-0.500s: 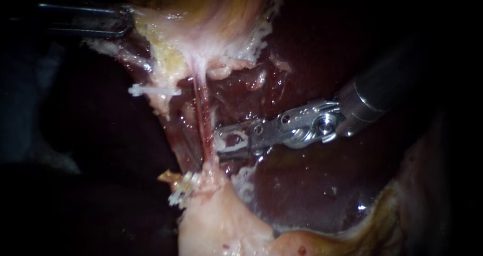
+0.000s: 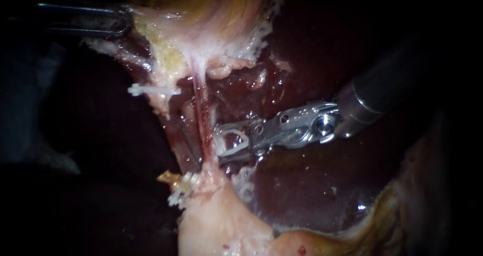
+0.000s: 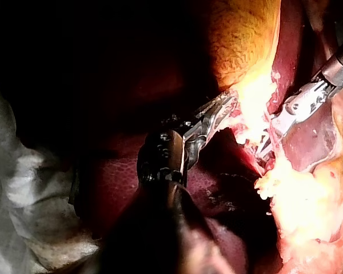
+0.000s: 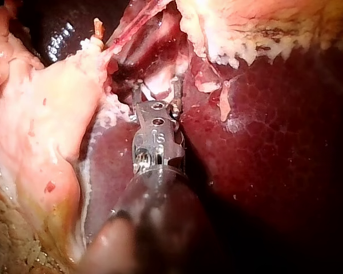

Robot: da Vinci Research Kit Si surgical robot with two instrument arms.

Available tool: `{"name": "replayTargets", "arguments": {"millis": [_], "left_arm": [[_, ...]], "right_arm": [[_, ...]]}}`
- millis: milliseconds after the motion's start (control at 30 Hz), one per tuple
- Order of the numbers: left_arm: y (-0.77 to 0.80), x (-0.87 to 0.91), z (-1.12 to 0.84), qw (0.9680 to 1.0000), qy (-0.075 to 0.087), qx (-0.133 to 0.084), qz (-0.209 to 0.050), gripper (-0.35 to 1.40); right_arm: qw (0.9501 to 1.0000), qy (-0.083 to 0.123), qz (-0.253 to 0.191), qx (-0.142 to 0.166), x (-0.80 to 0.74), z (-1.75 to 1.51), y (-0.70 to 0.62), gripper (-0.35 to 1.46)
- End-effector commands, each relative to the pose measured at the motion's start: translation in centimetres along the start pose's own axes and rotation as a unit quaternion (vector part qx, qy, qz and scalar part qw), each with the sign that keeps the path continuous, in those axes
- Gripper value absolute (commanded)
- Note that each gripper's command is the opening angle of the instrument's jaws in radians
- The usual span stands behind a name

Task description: Clipping first clip right tube

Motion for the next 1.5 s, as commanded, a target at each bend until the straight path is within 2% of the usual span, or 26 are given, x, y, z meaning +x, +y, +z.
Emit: {"name": "replayTargets", "arguments": {"millis": [33,633,933,1233,1500], "left_arm": [[0.00,0.00,0.00,1.0000,0.000,0.000,0.000,-0.35],[0.00,0.00,-0.01,1.0000,0.000,0.000,0.000,-0.35],[0.00,0.00,-0.01,1.0000,0.000,0.000,-0.003,-0.35],[0.00,0.00,-0.01,1.0000,0.000,0.000,-0.003,-0.35],[0.00,0.00,-0.01,1.0000,0.000,0.000,-0.003,-0.35]], "right_arm": [[1.0000,0.000,-0.001,0.000,-0.01,0.00,-0.01,0.50],[1.0000,0.001,-0.001,0.004,0.00,-0.12,-0.04,0.50],[0.9999,0.002,0.004,0.012,0.17,-0.40,-0.12,0.50],[0.9992,0.025,0.010,0.030,0.34,-0.64,-0.22,0.50],[0.9983,0.036,0.013,0.043,0.43,-0.84,-0.29,0.50]]}}
